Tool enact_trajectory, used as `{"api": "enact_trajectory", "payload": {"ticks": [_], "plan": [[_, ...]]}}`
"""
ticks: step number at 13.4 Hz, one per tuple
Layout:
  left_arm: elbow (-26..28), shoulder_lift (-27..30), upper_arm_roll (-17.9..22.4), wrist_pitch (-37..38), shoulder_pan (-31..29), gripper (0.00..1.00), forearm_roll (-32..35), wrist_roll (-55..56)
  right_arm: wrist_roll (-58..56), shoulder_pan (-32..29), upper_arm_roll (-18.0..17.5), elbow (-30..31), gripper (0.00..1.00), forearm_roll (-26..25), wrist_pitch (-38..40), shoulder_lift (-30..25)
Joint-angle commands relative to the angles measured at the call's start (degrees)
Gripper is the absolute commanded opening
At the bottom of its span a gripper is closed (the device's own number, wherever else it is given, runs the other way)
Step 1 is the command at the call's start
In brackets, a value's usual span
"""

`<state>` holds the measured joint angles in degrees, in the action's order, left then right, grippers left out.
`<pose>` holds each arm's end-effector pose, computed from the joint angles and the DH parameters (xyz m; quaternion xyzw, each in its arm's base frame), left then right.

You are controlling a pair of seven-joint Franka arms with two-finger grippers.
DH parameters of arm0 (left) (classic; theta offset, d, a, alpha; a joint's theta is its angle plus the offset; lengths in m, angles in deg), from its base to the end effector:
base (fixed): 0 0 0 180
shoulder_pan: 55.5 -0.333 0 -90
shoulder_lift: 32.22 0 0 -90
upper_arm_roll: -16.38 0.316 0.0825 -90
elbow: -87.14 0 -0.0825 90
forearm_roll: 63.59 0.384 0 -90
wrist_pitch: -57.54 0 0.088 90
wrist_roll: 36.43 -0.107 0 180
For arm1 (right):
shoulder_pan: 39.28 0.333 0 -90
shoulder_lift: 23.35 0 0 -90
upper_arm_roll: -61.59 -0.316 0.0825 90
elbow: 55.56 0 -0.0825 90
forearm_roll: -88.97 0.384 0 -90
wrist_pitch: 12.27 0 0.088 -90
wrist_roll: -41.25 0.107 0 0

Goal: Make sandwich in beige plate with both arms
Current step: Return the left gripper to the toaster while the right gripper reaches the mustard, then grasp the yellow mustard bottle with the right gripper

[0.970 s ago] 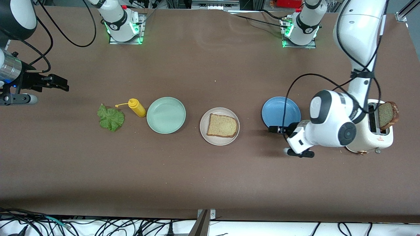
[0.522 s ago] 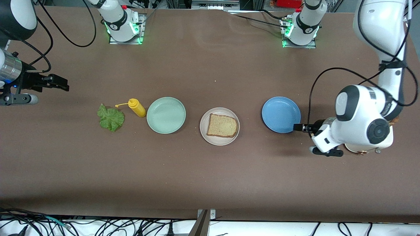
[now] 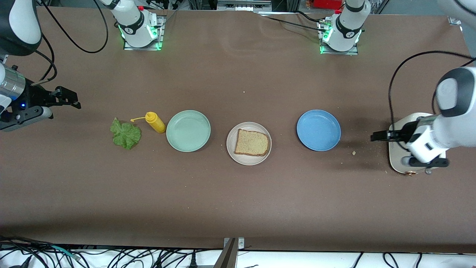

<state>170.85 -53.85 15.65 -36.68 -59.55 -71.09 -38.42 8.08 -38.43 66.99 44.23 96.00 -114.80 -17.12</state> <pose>0.6509 0.0258 0.4533 0.9928 0.0229 -0.0935 0.0712 0.5887 -0.0343 0.5001 -0.9707 -0.2321 0.0109 0.0611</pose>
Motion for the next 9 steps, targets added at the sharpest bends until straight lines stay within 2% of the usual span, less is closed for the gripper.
{"api": "enact_trajectory", "payload": {"ticks": [1,2,4,6,9], "plan": [[0.8,4.5,-0.7,1.9,-2.5,1.0,4.6,-4.0,-15.5,-0.1,3.1,5.3,0.99,7.3,-4.2,-0.6],[0.8,5.4,-0.7,2.0,-3.4,1.0,4.8,-5.1,-21.0,-0.1,4.1,7.4,0.99,9.7,-5.0,-0.7],[0.8,7.1,-0.7,2.1,-3.8,1.0,4.8,-4.6,-30.0,-0.1,5.9,11.1,0.99,11.4,-5.2,-0.6],[0.8,8.6,-0.7,2.6,-3.8,1.0,4.8,-4.4,-39.7,-0.1,8.0,14.1,0.99,18.0,-5.8,0.3],[0.6,9.9,-1.7,2.7,-3.2,1.0,4.9,-4.3,-57.6,-0.5,10.6,15.9,0.99,27.8,-6.2,6.1]]}}
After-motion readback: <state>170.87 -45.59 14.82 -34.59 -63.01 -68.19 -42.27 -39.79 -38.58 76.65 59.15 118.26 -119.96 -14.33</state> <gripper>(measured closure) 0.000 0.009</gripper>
